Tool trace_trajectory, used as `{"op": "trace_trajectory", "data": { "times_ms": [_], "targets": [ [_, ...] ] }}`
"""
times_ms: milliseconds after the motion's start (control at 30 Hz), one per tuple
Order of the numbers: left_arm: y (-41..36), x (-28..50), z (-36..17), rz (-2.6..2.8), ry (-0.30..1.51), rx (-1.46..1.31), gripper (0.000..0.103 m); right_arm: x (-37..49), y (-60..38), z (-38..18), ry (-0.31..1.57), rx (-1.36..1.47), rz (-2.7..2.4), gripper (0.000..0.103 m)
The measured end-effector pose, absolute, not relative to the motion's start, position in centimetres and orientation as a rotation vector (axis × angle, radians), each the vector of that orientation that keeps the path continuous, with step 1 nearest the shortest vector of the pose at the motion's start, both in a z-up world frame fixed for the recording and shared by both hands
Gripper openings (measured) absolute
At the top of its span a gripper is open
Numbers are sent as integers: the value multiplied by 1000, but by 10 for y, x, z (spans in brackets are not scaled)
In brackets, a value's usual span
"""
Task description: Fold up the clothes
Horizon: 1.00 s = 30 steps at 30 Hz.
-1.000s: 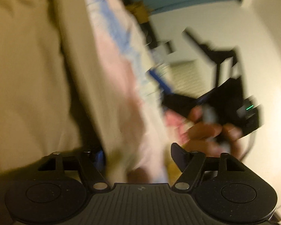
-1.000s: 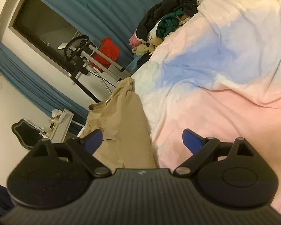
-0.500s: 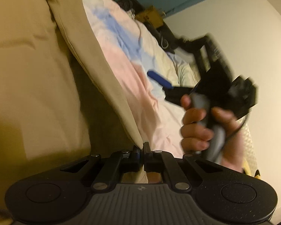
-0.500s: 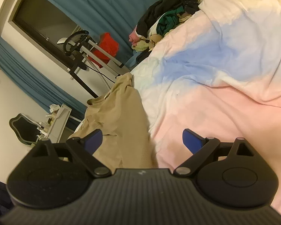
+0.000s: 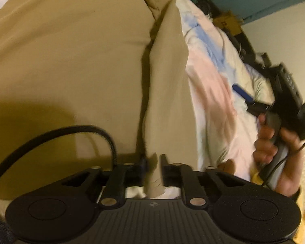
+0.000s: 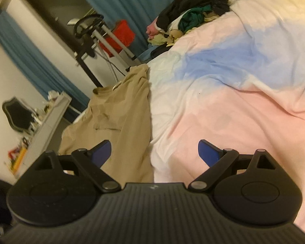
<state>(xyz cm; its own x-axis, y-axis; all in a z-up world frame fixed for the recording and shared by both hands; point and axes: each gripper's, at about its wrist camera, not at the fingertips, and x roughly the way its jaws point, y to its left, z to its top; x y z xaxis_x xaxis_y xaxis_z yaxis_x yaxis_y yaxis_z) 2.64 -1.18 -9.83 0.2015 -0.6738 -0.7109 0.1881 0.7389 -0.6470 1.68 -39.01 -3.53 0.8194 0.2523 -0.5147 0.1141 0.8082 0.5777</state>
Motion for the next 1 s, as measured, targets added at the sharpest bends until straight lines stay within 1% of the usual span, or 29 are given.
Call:
{"op": "trace_trajectory", "data": {
  "times_ms": [33, 67, 100, 133, 200, 233, 433, 533, 633, 667, 700, 733, 767, 800, 833, 867, 900, 1000],
  "targets": [
    [-10, 30, -97, -639, 1221, -490, 50, 17, -386, -34, 614, 612, 77, 94],
    [-9, 34, -96, -644, 1213, -506, 57, 16, -382, -34, 611, 588, 73, 94],
    [-5, 43, -91, -640, 1187, -523, 66, 17, -378, -33, 607, 567, 69, 94],
    [-2, 51, -86, -636, 1159, -539, 71, 18, -375, -32, 603, 549, 65, 94],
    [3, 75, -79, -610, 1109, -571, 76, 21, -369, -31, 592, 520, 57, 94],
    [5, 90, -79, -585, 1086, -586, 76, 24, -367, -31, 587, 510, 53, 94],
    [9, 200, -96, -424, 939, -681, 77, 46, -357, -36, 565, 490, 38, 93],
    [14, 249, -110, -346, 901, -770, 77, 58, -355, -44, 572, 474, 27, 94],
    [0, 278, -113, -298, 867, -744, 76, 71, -354, -52, 585, 472, 20, 94],
    [-3, 284, -111, -286, 850, -718, 74, 75, -355, -55, 591, 477, 21, 94],
    [-12, 291, -109, -280, 840, -679, 64, 78, -356, -57, 596, 483, 21, 94],
    [-23, 297, -109, -279, 837, -644, 51, 82, -357, -60, 601, 491, 22, 94],
    [-29, 303, -107, -283, 842, -612, 44, 85, -358, -63, 606, 499, 23, 94],
    [-34, 309, -105, -286, 847, -580, 26, 88, -360, -66, 609, 507, 23, 94],
    [-38, 314, -103, -287, 851, -545, 5, 91, -361, -69, 613, 514, 22, 94],
    [-43, 319, -98, -289, 848, -502, 3, 94, -361, -71, 618, 521, 19, 94],
    [-47, 324, -94, -291, 845, -458, 2, 97, -362, -74, 624, 529, 17, 94],
    [-59, 331, -72, -270, 758, -343, 2, 104, -367, -82, 641, 565, 13, 94]
  ]
}}
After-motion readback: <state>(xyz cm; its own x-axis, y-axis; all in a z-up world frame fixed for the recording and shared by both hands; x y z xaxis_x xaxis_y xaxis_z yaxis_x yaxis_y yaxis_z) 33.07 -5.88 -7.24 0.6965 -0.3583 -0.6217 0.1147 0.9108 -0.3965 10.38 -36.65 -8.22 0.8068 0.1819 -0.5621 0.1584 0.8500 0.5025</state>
